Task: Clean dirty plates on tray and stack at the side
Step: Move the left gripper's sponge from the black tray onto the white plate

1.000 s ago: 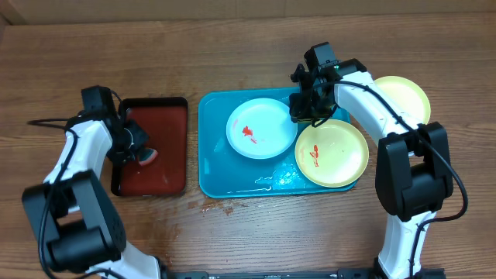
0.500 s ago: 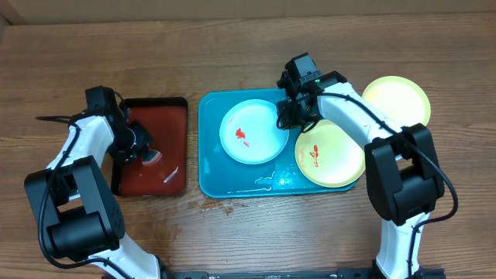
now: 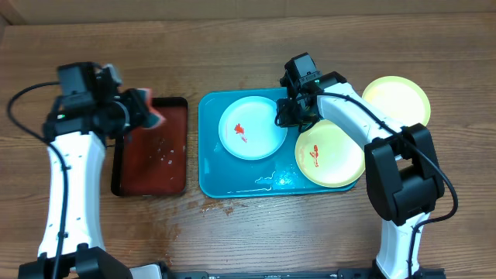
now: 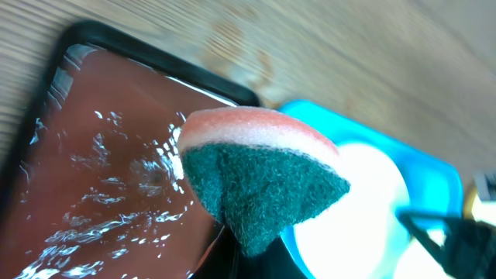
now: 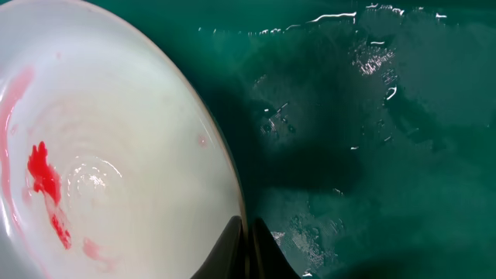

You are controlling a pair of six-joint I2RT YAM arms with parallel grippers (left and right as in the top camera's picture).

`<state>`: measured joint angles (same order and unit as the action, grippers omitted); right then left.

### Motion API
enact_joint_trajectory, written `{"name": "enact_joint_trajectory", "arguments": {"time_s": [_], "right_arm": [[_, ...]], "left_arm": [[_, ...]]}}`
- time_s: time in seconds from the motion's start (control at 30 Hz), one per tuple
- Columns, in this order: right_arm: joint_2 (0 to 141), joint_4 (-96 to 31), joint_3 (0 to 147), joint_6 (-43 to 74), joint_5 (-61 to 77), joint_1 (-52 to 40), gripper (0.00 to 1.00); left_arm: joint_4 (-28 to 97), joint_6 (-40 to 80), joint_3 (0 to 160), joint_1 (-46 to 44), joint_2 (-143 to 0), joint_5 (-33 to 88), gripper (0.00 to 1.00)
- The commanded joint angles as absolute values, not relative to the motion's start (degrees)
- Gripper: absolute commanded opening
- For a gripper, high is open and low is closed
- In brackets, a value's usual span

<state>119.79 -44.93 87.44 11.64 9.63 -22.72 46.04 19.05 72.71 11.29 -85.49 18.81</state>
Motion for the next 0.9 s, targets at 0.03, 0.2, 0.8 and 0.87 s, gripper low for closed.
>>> {"name": "enact_joint_trajectory", "arguments": {"time_s": [0.03,0.2,0.8,0.87], "right_arm": [[119.07,-41.34,83.66,13.15,8.99,-23.09,0.04],[119.07,-38.15,79.46,13.08,8.97,-23.09,0.04],[119.07,-38.76,79.07,13.13,6.85,-23.14,0.04],[119.07,-38.79,79.07,13.13,6.87,-23.14,0.04]], "left_arm": [[45.82,19.68,72.42,3.2,-87.11,21.12,0.04],[41.95,23.77,72.4,-6.7,-88.14,17.72,0.04],[20.27,35.0,72.4,-22.63,-107.13,8.6,0.04],[18.7,36.91,72.4,-22.7,-109.62,8.58,0.04]]}}
